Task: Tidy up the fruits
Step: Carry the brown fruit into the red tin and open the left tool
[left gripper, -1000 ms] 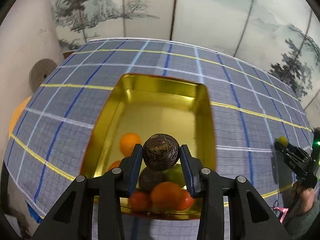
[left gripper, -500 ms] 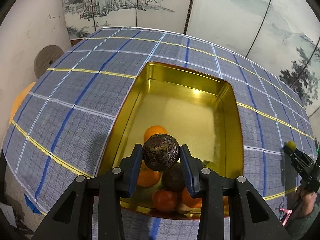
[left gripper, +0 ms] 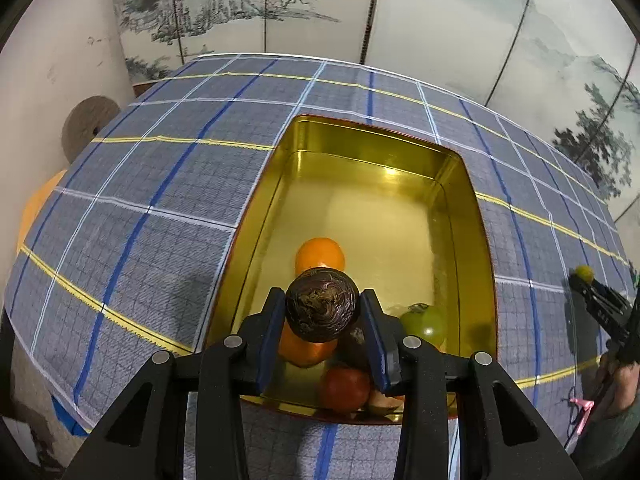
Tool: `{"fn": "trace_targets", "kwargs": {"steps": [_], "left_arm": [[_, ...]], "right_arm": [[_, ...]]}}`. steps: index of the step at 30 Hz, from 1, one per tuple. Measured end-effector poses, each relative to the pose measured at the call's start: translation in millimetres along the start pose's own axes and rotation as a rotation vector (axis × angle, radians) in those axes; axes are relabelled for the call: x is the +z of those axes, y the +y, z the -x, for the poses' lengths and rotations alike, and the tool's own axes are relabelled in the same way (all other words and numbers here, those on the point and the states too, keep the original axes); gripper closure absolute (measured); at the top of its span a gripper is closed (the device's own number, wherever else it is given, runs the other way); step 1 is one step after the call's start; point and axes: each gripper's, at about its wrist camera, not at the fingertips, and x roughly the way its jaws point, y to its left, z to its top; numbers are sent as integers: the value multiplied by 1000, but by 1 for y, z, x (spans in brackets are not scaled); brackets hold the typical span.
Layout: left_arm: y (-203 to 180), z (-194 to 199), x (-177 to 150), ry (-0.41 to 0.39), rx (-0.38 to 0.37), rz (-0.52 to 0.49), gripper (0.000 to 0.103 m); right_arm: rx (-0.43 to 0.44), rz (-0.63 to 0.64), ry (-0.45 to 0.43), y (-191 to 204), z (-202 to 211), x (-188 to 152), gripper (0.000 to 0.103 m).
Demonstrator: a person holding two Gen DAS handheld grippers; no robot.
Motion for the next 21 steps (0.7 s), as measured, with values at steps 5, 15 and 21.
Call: {"fn": "trace_targets", "kwargs": {"steps": [5,15,21], "left_arm": [[-15,-1,-1,-7,2,-72,64],[-25,-14,-2,17,7,-97,63],[-24,-15,-2,13,13,-100,63]], "right_arm": [[-1,1,0,0,0,0,67],[-2,1,0,0,0,0,67],[-2,2,1,0,0,0,67]]}}
